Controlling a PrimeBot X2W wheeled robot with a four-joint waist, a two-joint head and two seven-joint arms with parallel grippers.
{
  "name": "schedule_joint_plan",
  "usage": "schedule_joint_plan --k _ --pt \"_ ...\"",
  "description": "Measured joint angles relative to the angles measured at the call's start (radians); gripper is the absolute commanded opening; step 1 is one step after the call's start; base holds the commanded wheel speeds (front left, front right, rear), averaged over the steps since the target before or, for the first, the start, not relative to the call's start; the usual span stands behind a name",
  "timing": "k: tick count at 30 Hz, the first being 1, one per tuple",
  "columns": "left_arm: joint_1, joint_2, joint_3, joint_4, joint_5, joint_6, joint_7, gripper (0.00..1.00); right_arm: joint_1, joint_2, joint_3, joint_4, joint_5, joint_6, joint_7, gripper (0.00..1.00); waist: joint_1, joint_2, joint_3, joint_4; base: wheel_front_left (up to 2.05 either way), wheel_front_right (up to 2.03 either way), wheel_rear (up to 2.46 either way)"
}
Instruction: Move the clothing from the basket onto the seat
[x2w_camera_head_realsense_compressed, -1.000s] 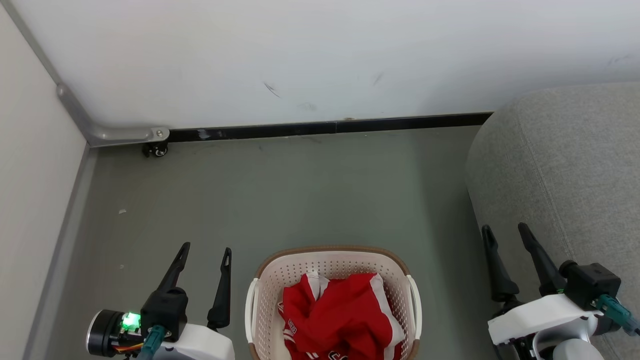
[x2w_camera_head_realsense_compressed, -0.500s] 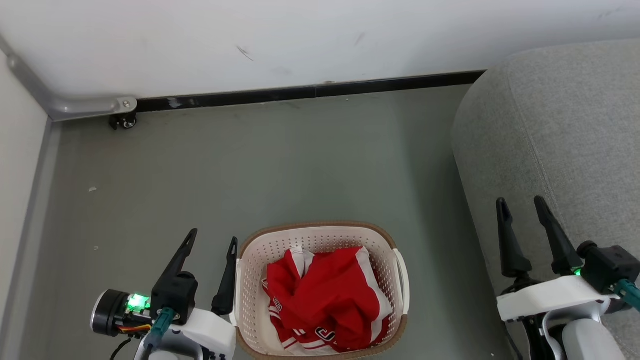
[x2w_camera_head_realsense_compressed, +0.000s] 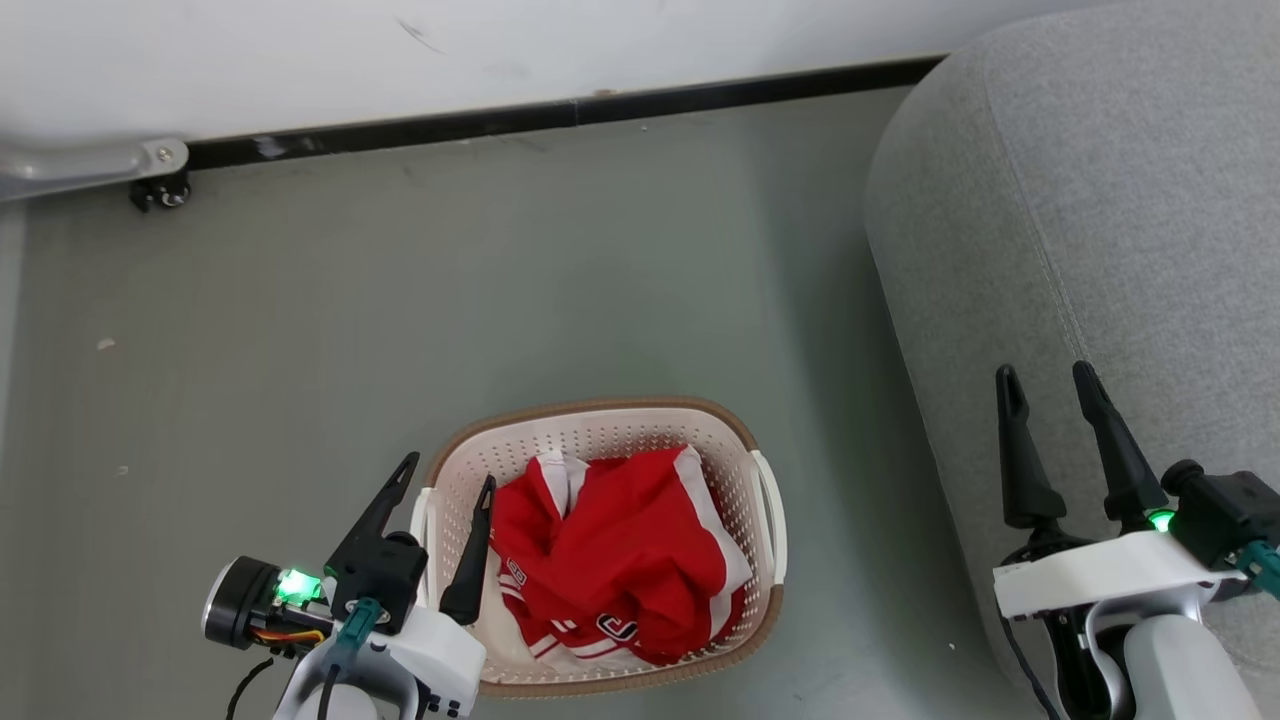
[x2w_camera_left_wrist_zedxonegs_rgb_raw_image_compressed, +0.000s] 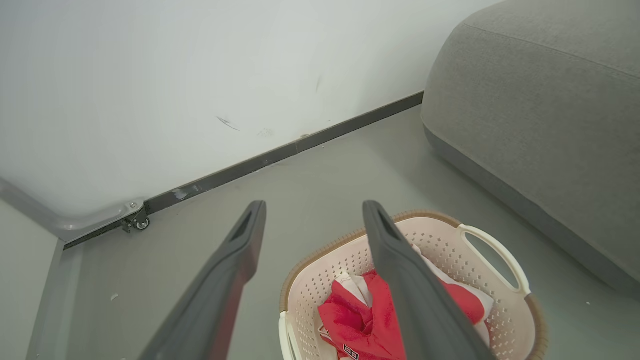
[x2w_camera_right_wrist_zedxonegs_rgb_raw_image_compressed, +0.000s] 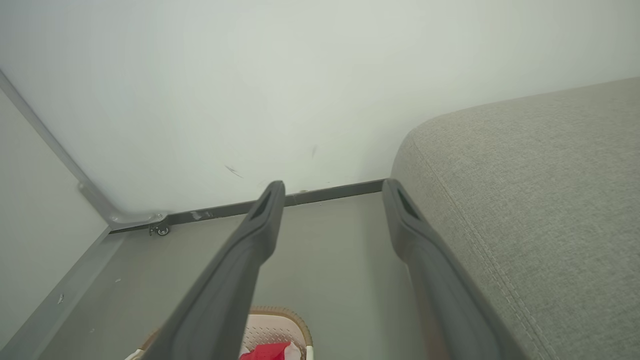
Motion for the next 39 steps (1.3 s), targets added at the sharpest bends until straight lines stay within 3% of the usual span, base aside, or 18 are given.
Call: schedule_joint_plan --k 39 --pt "-0.183 0.044 -0.079 0.305 0.097 -0.042 0.000 1.00 -0.163 0.001 0.015 -0.017 0.079 0.000 -0.044 1.00 0.0000 0.0000 0.265 -0.157 0.00 0.00 0.00"
